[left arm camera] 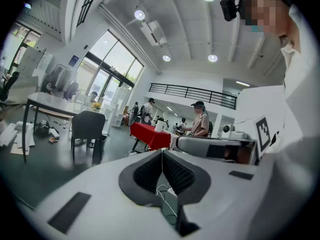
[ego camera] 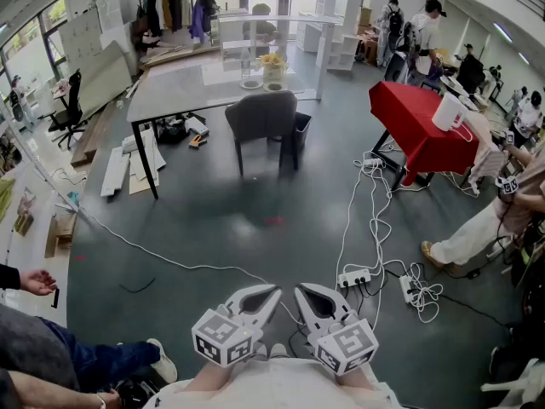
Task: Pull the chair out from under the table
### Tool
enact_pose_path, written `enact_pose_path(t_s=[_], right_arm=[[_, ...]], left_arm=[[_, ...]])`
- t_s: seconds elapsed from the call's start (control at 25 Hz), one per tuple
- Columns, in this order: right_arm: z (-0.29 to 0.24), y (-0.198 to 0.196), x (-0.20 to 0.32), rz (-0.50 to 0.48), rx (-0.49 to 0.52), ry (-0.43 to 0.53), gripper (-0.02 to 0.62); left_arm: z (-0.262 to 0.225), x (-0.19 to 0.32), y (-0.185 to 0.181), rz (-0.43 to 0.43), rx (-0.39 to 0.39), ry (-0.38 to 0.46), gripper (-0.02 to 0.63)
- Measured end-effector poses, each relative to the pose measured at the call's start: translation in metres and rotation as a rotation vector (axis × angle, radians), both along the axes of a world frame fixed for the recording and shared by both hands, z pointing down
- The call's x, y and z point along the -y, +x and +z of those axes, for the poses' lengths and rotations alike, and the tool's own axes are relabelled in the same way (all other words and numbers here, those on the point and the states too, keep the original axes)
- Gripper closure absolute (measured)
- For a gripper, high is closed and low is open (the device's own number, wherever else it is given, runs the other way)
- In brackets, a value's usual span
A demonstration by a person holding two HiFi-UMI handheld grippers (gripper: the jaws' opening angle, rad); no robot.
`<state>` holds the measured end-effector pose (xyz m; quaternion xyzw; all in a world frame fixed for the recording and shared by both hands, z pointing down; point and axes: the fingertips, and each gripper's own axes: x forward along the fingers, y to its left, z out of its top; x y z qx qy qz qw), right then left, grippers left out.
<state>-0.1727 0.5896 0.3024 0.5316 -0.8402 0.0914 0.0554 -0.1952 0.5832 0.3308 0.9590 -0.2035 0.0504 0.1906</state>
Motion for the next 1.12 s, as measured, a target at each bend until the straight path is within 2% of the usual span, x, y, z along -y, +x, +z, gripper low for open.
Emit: enact_pose_path(t_s=[0.24,0.44,0.68,1.12], right_arm=[[0.004,0.002,0.003,0.007,-0.019,-0.003,0.594],[0.011,0.007,0.006,0.013,-0.034,-0.017,0.594],[0.005,0.007,0.005,0.004,0.018,0.011,0.592],[0.032,0.037,0.007,-0.013,0.045,-0.047,0.592]], left_arm=[[0.002,0.007,-0.007,-0.04,0.006,0.011,0.591],[0.007,0.009,-0.005,-0.038,0.025,0.006,0.591],[0.007,0.007,-0.002,-0.043,0.019,0.004,0.591],[0.028,0.009,0.017,-0.096,0.032,-0.016,0.591]])
